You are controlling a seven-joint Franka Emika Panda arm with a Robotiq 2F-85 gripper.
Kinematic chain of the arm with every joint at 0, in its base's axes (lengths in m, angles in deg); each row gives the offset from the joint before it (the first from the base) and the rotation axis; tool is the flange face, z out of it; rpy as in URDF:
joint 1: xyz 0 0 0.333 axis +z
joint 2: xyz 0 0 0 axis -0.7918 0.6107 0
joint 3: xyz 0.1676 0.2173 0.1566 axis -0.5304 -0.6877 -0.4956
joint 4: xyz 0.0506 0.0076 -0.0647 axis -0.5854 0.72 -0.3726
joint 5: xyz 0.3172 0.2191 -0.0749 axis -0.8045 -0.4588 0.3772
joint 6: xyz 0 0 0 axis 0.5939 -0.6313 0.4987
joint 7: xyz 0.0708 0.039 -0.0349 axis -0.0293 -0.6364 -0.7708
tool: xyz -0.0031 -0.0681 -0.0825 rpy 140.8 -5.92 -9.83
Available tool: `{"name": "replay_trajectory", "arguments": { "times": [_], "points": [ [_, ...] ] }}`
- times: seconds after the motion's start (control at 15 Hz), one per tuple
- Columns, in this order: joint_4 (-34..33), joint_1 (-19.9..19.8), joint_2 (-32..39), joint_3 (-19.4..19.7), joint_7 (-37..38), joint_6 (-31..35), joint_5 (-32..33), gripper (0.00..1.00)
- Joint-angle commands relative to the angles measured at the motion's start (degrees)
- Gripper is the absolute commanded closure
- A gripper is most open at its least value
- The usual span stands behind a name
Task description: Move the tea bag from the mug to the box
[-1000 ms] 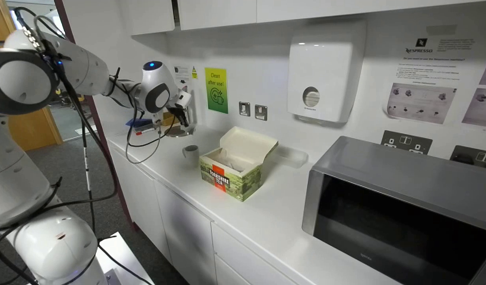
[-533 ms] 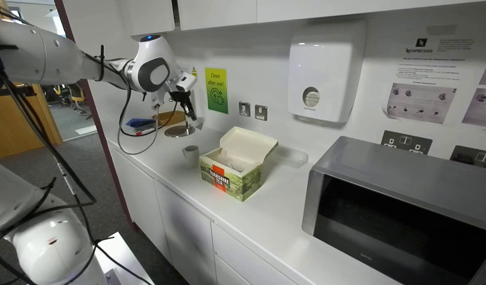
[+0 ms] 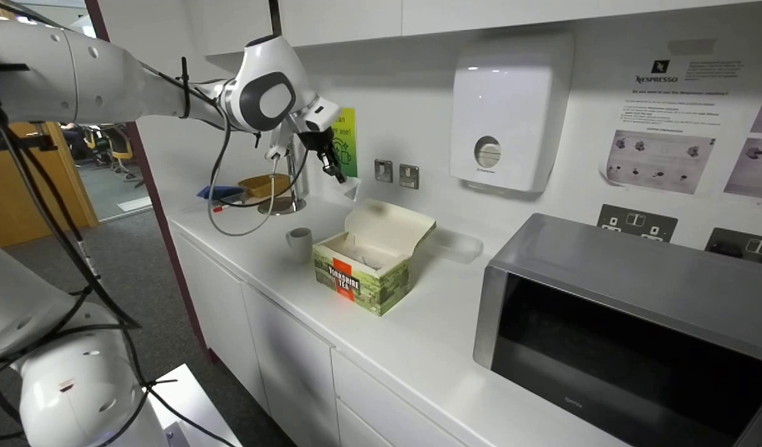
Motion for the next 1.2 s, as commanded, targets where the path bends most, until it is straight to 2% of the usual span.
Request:
{"name": "replay_trajectory", "arguments": {
  "times": [0.0, 0.53, 1.13],
  "points": [
    [-3.73, -0.88, 5.77, 0.32, 3.08, 0.04, 2.81, 1.00],
    [-4.57, 1.40, 14.79, 1.71, 5.49, 0.29, 5.59, 1.00],
    [-3.66, 2.87, 19.34, 5.24, 5.33, -0.66, 4.88, 1.00]
  ]
}}
